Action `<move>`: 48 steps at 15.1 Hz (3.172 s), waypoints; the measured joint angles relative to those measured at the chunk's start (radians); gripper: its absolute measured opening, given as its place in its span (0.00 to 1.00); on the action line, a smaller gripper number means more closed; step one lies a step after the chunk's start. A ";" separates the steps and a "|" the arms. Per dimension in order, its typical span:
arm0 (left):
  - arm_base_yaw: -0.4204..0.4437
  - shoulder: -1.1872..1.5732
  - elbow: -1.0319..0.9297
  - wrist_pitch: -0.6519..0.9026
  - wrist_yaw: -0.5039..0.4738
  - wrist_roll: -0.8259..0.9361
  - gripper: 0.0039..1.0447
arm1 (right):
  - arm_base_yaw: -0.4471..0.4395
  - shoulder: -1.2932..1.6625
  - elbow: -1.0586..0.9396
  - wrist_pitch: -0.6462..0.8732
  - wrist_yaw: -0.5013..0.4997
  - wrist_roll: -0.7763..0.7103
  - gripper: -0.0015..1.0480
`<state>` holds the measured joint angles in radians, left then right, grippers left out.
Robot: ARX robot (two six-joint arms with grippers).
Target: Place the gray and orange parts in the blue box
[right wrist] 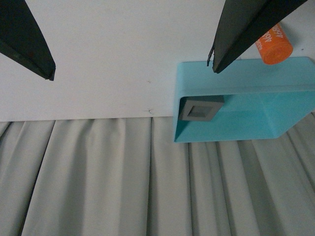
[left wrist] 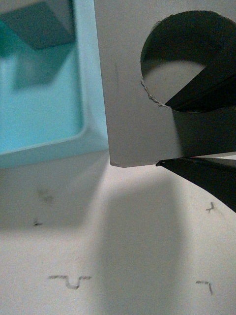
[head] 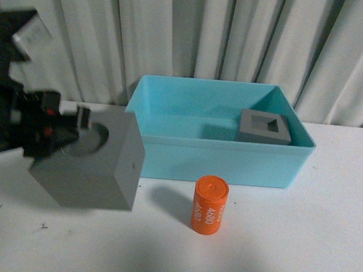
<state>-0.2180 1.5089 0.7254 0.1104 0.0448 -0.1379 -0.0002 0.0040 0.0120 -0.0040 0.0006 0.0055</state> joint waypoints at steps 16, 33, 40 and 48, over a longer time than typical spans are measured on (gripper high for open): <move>-0.070 0.494 0.582 0.032 -0.108 0.120 0.20 | 0.000 0.000 0.000 0.000 0.000 0.000 0.94; 0.419 -1.062 -0.526 -0.621 0.149 -0.307 0.94 | 0.000 0.000 0.000 0.000 0.000 0.000 0.94; 0.421 -1.155 -0.597 -0.389 0.153 -0.244 0.87 | 0.000 0.000 0.000 0.001 0.000 0.000 0.94; 0.218 -1.501 -0.715 -0.115 -0.045 0.121 0.01 | 0.000 0.000 0.000 0.000 -0.001 -0.002 0.94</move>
<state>-0.0002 0.0074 0.0105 -0.0044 -0.0002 -0.0166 -0.0002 0.0036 0.0120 -0.0040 -0.0006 0.0032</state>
